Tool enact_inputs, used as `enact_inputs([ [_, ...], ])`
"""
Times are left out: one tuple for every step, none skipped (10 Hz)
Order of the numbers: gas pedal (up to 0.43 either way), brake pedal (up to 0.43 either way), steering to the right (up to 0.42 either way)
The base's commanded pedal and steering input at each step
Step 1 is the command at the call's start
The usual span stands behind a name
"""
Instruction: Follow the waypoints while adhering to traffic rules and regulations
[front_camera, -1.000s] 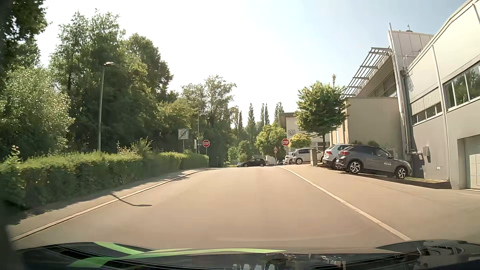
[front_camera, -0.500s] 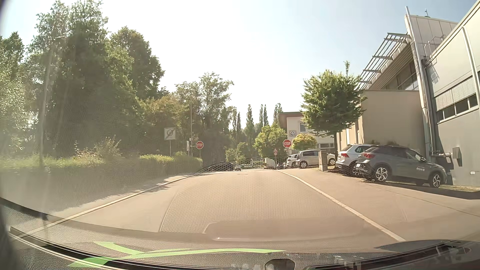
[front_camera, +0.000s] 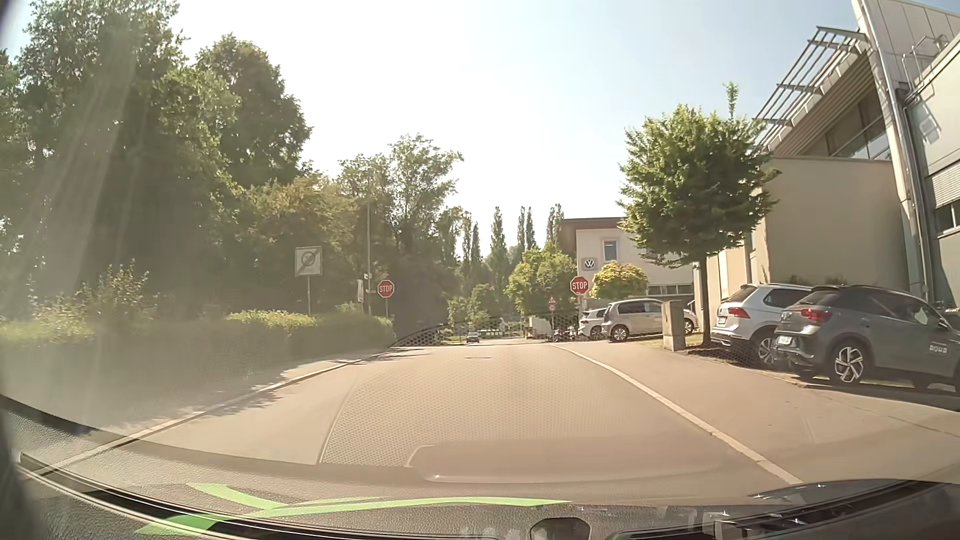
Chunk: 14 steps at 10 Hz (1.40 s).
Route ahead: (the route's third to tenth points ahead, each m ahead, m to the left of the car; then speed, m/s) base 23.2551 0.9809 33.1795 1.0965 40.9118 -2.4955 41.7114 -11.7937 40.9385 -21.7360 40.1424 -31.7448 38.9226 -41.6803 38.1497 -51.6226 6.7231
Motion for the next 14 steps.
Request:
enact_inputs([
  [0.067, 0.000, -0.001],
  [0.059, 0.000, -0.001],
  [0.028, 0.000, -0.001],
  [0.000, 0.000, 0.000],
  [0.000, 0.000, 0.000],
  [0.000, 0.000, 0.000],
  [0.000, 0.000, 0.000],
  [0.000, 0.000, 0.000],
  [0.000, 0.000, -0.001],
  [0.000, 0.000, -0.002],
  [0.000, 0.000, -0.002],
  [0.000, 0.000, -0.002],
  [0.000, 0.000, -0.002],
  [0.000, 0.000, -0.004],
])
